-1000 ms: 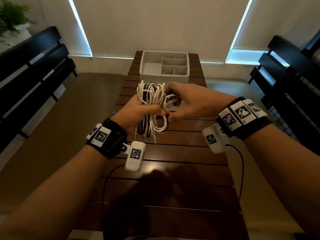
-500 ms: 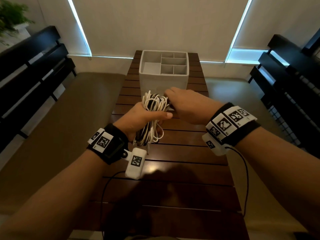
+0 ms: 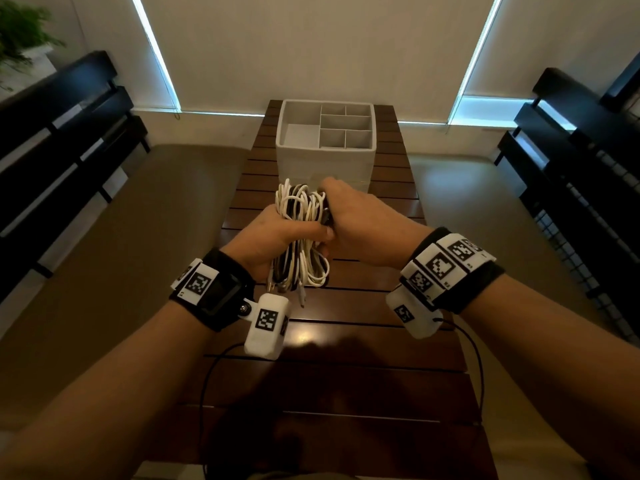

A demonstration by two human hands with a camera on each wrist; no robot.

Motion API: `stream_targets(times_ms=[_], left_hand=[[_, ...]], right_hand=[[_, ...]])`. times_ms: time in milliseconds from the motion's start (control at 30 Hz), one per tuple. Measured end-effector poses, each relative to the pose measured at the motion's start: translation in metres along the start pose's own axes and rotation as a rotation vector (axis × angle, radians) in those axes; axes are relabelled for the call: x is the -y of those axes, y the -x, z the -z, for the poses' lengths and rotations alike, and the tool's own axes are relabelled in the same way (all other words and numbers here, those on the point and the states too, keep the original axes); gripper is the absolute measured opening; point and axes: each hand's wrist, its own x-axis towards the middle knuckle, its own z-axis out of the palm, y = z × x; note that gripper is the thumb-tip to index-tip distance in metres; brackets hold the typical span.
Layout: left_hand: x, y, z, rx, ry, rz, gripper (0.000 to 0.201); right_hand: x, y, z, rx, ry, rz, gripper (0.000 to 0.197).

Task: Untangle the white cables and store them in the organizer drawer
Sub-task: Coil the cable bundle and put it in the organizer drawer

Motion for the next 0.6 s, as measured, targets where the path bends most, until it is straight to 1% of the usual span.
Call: stream_targets(times_ms=[67,100,167,233,300,333,400,467,533,600], left_hand=[[-0.002,0.001,0.001,-0.008,0.012,-0.013,0.018],[-0.003,0.002,0.002,-0.016,0.019,-0.021,0.020],[-0.005,0.003,0.004,-0.038,0.021,-0.020,0.023],[-0.005,0.003,0.004,-0.043,0.016,-0.024,0.022],[-0.004,0.002,0.002,-0.054,0.010,-0.017,0.019],[-0.004,0.003,0.000,-0.062,0.016,-0.019,0.015],[-0.003,0.002,-0.003,-0.086,0.060,-0.036,0.007],[-0.001,0.000,-0.007,-0.121,0.161,-0.064,0.008],[-0.002,-0.001,-0.010,-0.153,0.244,-0.084,0.020],[-0.005,0.000,-0.011,-0.167,0.251,-0.104,0.018]], right_hand=[[-0.005,0.002,0.004,-0.040,-0.131,0.038,0.026],[-0.008,0.003,0.007,-0.066,-0.195,0.055,0.020],[-0.010,0.005,0.011,-0.107,-0.261,0.074,0.025],[-0.012,0.006,0.009,-0.112,-0.200,0.085,0.022],[-0.012,0.006,0.002,-0.064,-0.132,0.033,0.011],[-0.012,0.006,-0.002,-0.048,-0.125,0.005,0.006],[-0.009,0.007,-0.010,-0.062,-0.176,-0.011,0.004],[-0.004,0.009,-0.017,-0.105,-0.268,-0.018,0.011],[0.003,0.011,-0.022,-0.115,-0.347,-0.036,0.024],[0.007,0.010,-0.023,-0.102,-0.427,-0.044,0.041]])
